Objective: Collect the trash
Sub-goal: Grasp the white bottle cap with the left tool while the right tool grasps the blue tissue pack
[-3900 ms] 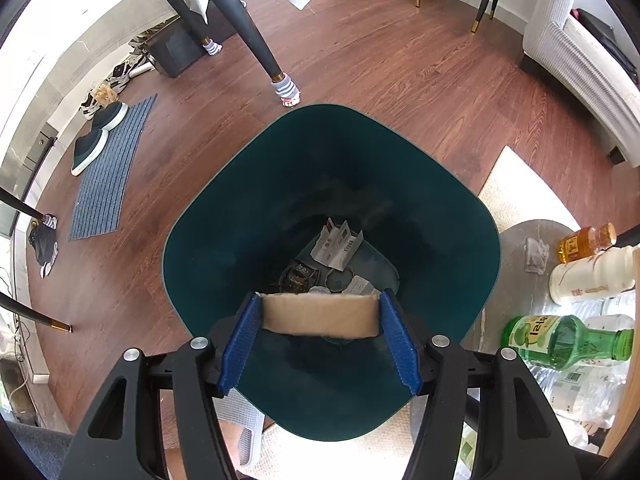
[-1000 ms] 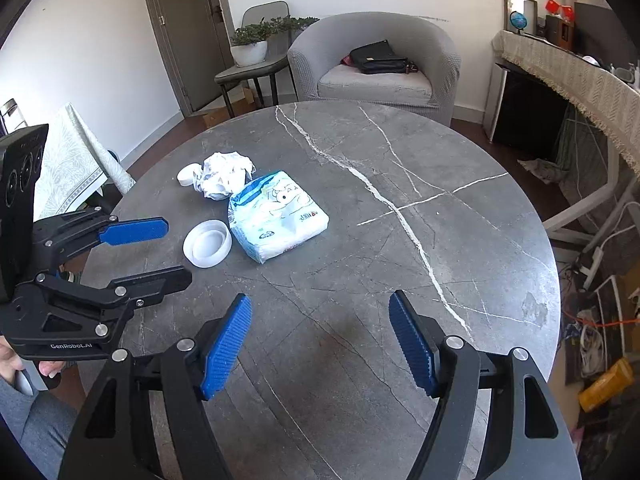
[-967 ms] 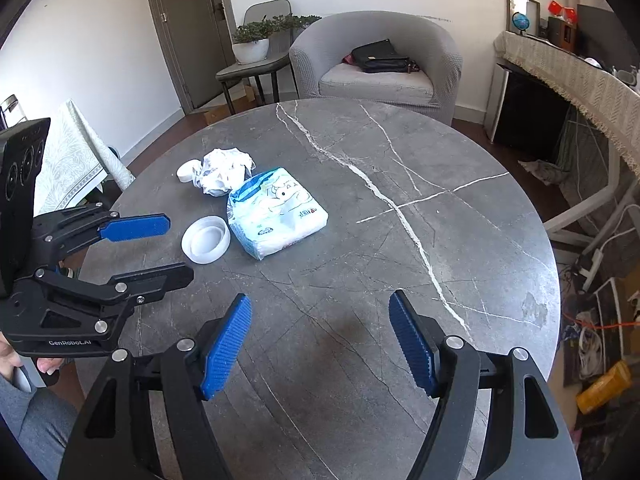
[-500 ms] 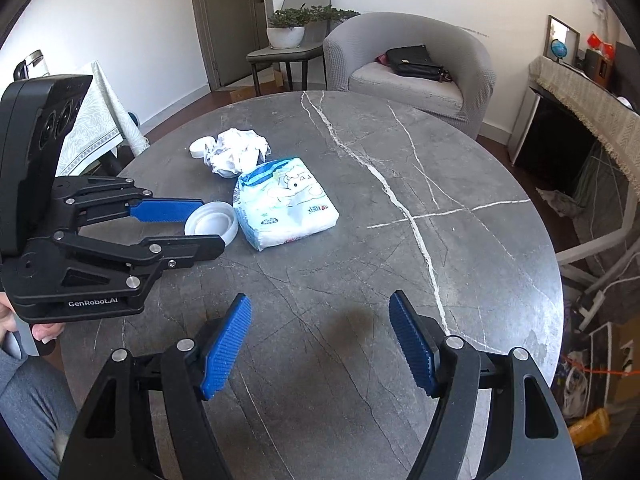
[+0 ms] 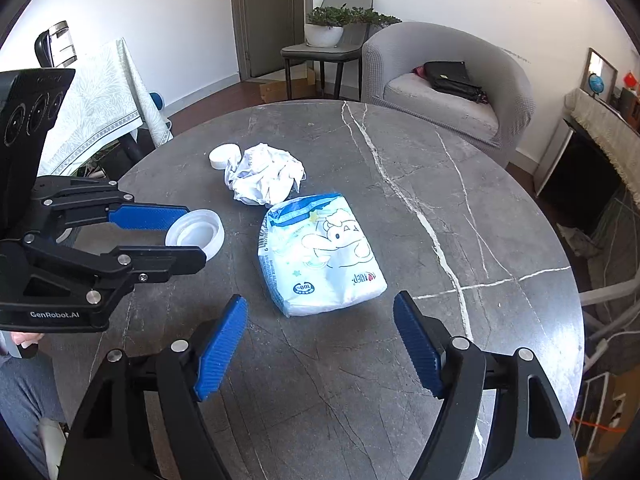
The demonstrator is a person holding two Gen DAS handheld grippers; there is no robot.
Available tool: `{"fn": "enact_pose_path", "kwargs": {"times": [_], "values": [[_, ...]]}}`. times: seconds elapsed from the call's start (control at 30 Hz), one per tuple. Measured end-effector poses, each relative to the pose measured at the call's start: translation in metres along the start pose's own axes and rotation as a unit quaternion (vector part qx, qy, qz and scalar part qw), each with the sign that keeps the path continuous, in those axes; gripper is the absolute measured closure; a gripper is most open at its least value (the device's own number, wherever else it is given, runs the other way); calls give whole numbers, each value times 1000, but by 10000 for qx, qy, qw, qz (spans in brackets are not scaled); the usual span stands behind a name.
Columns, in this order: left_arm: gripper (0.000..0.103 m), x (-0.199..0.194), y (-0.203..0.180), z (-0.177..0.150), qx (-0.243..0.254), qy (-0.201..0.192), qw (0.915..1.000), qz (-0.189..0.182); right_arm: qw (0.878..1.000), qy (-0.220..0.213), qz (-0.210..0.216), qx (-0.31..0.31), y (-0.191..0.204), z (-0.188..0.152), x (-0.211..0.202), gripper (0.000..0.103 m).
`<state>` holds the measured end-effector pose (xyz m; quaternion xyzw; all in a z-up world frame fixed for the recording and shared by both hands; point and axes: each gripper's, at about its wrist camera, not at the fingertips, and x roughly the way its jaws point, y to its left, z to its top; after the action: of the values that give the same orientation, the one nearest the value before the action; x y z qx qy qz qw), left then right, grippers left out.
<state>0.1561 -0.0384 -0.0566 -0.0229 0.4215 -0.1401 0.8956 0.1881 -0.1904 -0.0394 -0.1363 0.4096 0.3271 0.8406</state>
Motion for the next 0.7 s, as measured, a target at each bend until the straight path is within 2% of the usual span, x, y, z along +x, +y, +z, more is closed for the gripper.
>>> {"fn": "enact_pose_path", "kwargs": {"times": [0.27,0.33,0.7], "values": [[61,-16,19,-2,-78,-29,10000,-7,9999,-29,2,-110,5,13,8,21],[61,-19,22,-3,-95,-40,9999,-21,9999,-36,-82,-131,6,15,10,20],[61,-35,36,-6,-104,-79,9999,-19,9999,82,21,60,-2,27,26,20]]}}
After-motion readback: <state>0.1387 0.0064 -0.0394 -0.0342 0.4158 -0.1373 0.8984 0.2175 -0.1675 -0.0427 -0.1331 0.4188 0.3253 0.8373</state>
